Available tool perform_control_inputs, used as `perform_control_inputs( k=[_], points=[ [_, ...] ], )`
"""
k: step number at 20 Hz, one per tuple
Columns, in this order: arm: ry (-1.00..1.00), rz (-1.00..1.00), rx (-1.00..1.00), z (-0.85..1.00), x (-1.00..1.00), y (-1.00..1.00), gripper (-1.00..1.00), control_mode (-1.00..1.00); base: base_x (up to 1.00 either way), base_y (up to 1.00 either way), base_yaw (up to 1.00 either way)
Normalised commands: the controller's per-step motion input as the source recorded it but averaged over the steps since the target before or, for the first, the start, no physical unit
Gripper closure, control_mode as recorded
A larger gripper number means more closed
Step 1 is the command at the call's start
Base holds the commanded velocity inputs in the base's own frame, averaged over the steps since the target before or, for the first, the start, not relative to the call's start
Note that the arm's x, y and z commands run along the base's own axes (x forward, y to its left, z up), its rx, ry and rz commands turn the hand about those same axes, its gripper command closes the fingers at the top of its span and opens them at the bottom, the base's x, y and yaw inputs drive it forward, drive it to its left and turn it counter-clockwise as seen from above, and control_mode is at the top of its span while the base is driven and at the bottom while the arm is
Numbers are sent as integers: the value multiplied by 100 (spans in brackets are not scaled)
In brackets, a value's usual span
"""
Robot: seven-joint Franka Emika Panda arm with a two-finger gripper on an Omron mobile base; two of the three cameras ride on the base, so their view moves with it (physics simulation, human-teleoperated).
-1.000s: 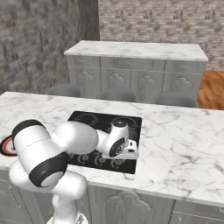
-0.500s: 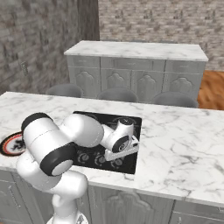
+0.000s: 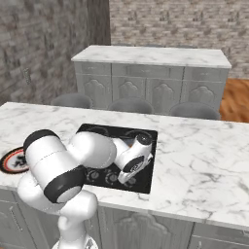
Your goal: Pick the croissant and place it on the pan. Then turn on the stove to warm the croissant.
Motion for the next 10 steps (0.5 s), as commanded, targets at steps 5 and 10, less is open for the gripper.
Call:
perform_control_inputs(
  k=[5,10],
  points=[
    [-27,27,0,-13,0,0,100,-100,0,0,0],
    [-14,24,0,-8,0,-2,100,-100,0,0,0]
  ],
)
